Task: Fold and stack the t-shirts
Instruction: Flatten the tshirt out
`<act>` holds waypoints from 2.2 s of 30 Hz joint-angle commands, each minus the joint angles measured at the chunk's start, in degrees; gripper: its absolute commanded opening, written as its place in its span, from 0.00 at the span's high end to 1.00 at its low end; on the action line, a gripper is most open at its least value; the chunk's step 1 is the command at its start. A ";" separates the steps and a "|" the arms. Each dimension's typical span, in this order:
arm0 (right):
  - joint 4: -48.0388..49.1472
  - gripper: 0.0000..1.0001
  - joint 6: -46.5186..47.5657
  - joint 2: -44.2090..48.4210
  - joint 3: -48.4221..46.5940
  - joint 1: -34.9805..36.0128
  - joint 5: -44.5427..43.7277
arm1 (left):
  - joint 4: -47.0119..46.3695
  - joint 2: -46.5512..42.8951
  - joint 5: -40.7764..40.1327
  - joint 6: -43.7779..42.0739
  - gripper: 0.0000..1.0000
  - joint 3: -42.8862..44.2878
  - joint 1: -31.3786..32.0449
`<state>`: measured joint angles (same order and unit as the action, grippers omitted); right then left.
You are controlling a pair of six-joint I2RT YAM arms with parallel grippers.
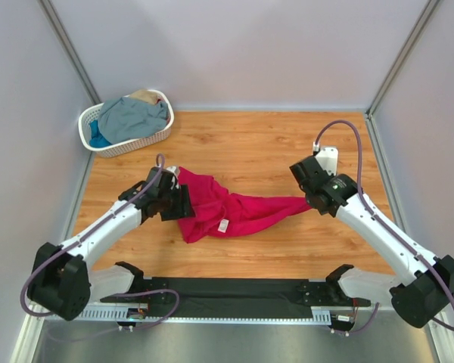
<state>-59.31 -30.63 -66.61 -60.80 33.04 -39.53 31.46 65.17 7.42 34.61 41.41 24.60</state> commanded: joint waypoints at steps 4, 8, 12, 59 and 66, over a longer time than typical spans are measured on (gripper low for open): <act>1.65 1.00 0.57 1.57 -0.38 -1.65 -1.17 | -5.09 7.77 4.00 -1.04 0.40 2.26 -0.17; 1.05 1.00 2.77 0.52 -6.60 -6.31 1.03 | 2.09 7.62 -3.95 -0.77 1.00 10.69 -0.17; -1.15 1.00 4.79 0.43 -17.58 -10.35 0.68 | 8.96 2.70 -13.47 -1.65 1.00 21.94 -0.17; 3.15 1.00 8.57 6.58 -10.83 -11.06 11.67 | -9.14 37.31 0.58 -7.63 0.57 26.44 8.01; 3.32 1.00 8.40 6.32 -10.75 -11.06 12.02 | -8.70 39.24 0.84 -8.24 0.55 27.76 8.10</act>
<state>-57.95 -23.22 -60.86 -71.59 22.04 -28.08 21.74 103.37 8.64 27.99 66.50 32.73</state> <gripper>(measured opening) 0.014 0.448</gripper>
